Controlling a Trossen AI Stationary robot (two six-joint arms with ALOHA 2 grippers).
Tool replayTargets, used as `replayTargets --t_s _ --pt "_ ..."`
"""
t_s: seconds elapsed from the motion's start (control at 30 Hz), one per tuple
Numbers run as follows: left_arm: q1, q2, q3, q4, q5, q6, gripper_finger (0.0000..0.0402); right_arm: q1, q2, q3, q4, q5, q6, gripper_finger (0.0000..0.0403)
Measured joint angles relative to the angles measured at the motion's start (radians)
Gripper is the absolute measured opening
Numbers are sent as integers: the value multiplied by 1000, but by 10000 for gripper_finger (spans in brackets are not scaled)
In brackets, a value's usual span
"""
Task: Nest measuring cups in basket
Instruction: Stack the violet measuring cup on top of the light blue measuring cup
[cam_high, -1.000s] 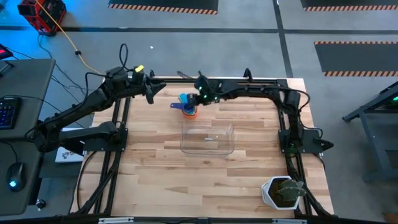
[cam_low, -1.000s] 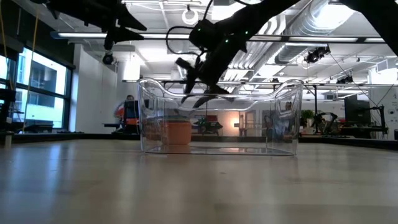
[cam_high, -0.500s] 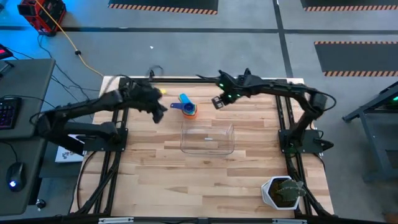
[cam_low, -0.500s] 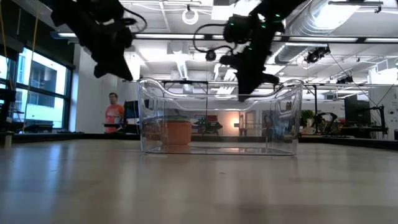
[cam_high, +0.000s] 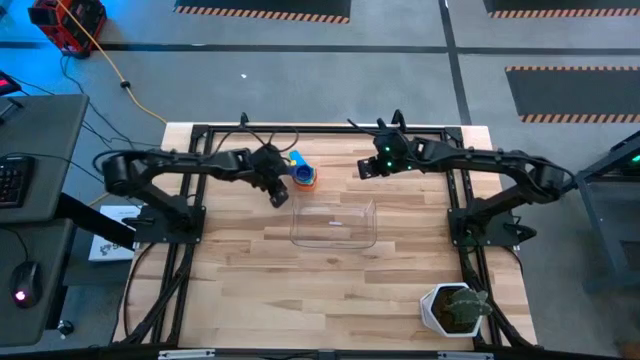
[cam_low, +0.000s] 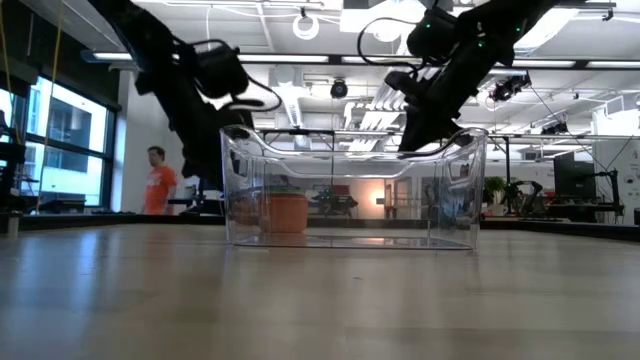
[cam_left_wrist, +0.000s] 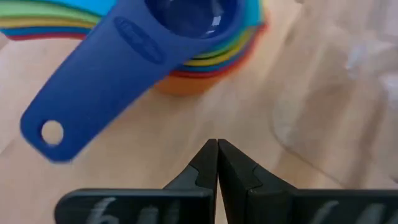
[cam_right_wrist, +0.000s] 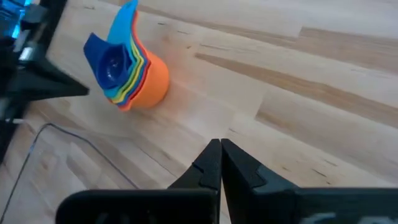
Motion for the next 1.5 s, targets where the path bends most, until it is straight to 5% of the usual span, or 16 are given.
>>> replayTargets --t_s 0.37,0.6,1.0,1.23,1.5 --pt "86 99 0 127 -7 76 0 15 16 2 108 -101 -20 0" --pt "136 98 1 254 -8 153 0 65 135 2 279 -151 33 0" --pt "155 156 1 292 -47 196 0 88 381 4 629 23 172 0" --pt "185 151 0 294 -53 210 0 60 526 165 611 43 130 0" --pt "217 151 0 321 -54 181 0 28 659 408 364 45 72 0"
